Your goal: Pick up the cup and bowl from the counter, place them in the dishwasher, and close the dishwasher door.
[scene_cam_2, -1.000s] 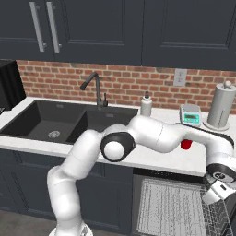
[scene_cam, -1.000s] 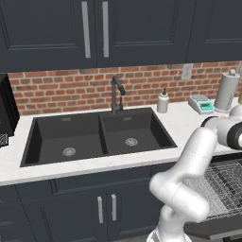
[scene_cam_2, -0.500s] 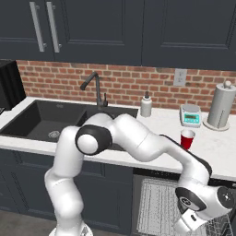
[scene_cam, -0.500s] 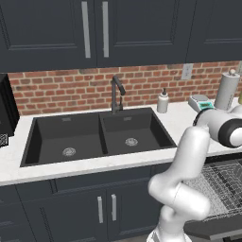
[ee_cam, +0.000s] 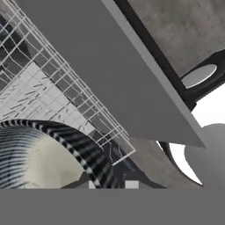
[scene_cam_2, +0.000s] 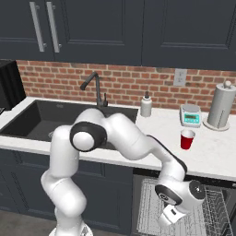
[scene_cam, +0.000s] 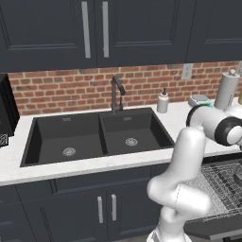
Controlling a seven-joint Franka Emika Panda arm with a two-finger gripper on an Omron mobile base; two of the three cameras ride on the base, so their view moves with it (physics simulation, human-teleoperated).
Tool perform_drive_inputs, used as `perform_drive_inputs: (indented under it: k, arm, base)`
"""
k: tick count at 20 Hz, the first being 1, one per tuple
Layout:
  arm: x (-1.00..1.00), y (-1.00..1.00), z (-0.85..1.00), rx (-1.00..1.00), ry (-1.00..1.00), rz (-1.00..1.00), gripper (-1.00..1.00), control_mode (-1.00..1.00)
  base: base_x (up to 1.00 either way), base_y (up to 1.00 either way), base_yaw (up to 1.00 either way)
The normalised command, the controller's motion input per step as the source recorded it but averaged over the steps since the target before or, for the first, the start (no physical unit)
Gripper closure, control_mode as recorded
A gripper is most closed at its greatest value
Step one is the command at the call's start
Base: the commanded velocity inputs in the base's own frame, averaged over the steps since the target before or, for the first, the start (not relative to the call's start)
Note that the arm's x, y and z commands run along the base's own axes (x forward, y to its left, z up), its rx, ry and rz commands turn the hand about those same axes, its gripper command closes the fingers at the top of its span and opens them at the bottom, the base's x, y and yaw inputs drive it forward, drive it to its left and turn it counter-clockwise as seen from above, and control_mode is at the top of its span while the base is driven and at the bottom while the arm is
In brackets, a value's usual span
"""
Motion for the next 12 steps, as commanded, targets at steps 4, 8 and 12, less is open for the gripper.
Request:
perform_drive_inputs:
  k: [4,8,12]
  arm:
    - [0.58,0.0,-0.2,0.04,0.11,0.0,1.0,-1.0]
    - [0.37,0.0,-0.36,0.09,0.1,0.0,1.0,-1.0]
    - [0.08,0.0,-0.47,0.17,0.01,0.0,1.0,-1.0]
  base:
    - [0.0,0.0,0.0]
    - [0.0,0.0,0.0]
    - [0.0,0.0,0.0]
